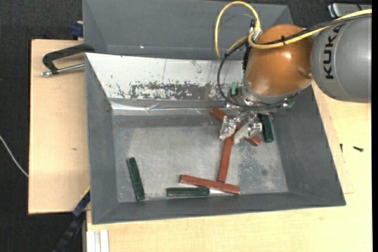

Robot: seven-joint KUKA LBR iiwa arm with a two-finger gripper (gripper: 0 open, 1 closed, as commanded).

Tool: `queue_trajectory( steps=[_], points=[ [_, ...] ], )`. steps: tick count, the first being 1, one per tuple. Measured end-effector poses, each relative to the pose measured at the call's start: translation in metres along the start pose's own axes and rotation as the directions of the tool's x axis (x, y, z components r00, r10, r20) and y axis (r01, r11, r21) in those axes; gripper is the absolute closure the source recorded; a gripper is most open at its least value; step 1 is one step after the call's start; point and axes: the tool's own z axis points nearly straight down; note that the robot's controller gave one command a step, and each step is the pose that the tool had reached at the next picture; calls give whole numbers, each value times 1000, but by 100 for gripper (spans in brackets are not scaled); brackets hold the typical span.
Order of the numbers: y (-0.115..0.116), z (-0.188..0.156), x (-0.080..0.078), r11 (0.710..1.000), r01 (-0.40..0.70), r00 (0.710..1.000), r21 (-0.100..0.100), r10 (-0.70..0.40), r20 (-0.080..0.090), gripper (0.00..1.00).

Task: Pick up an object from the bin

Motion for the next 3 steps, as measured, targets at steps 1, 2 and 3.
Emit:
queue_trajectory(
  steps=[1,2,3],
  points=[
    [0,0,0,1000,0,1000,1,0,1,100],
    [0,0,0,1000,0,1000,1,0,1,100],
    [0,0,0,1000,0,1000,1,0,1,100]
  ],
)
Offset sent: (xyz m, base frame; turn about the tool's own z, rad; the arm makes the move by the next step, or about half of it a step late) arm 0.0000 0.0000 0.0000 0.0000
